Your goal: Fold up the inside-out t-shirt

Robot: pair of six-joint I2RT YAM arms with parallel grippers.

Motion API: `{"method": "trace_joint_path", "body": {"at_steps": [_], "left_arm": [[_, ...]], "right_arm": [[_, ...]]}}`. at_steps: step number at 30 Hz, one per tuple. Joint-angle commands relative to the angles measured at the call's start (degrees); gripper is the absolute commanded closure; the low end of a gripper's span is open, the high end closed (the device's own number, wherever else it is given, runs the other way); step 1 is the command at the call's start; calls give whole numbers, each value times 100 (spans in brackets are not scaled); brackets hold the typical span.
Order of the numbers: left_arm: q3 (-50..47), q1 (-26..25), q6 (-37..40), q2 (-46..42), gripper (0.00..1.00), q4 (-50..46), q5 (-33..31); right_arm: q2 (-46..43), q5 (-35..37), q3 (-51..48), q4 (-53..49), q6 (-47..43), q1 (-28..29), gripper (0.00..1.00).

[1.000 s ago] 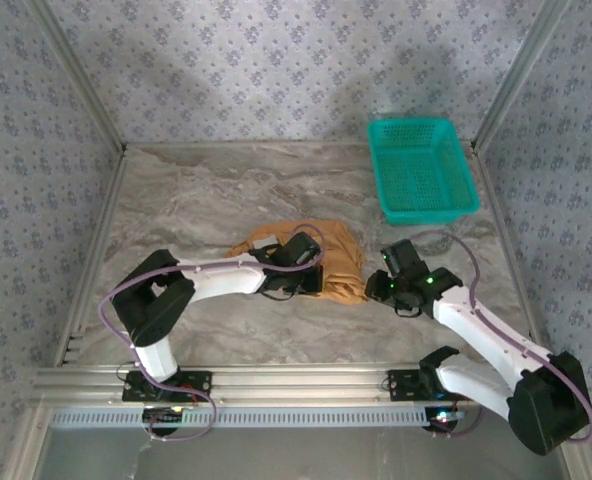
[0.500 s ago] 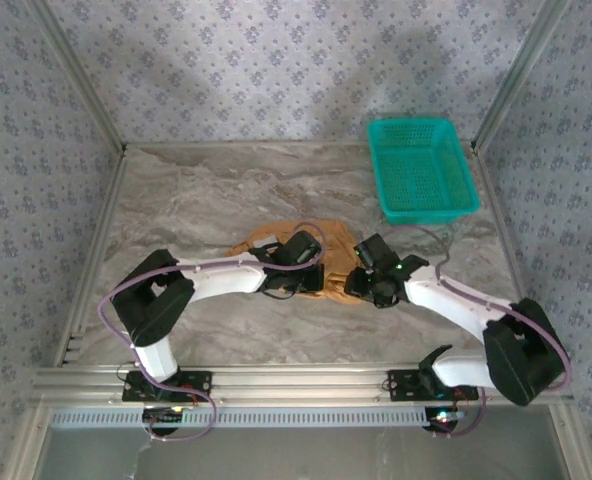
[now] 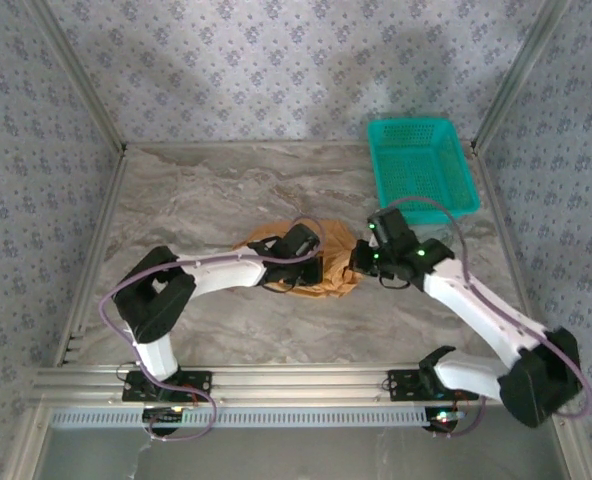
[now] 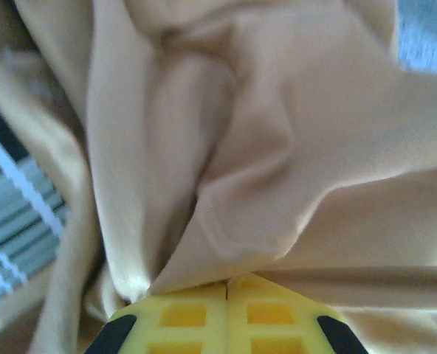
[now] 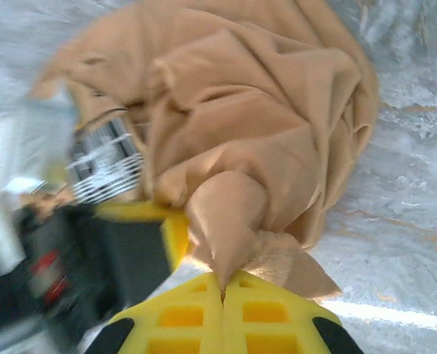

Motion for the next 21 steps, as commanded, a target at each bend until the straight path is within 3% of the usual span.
{"method": "trace_joint_path", "body": {"at_steps": [1,5,11,15,17,21], "left_arm": [[341,182,176,226,100,33,57],[536,209,190,268,100,56,110],[561,192,176,58,100,-91,62],[402,234,405,-629,59,-752,-767],[196,336,537,-1089,47,-1132,-1266],[-554,967,699,-1950,40,-1551,-1493]], "right_arm": [[-714,-1313,-409,359,-202,-547,100],[-795,-1836,-848,543,-289,-1454,100],[90,-1028,-1039,462,-394,-2005,100],[295,-606,-884,329,-355,-2210,100],[117,-500,-770,247,-362,-2259,100],[-258,-474,-480,-3,-397,-2335,100]]}}
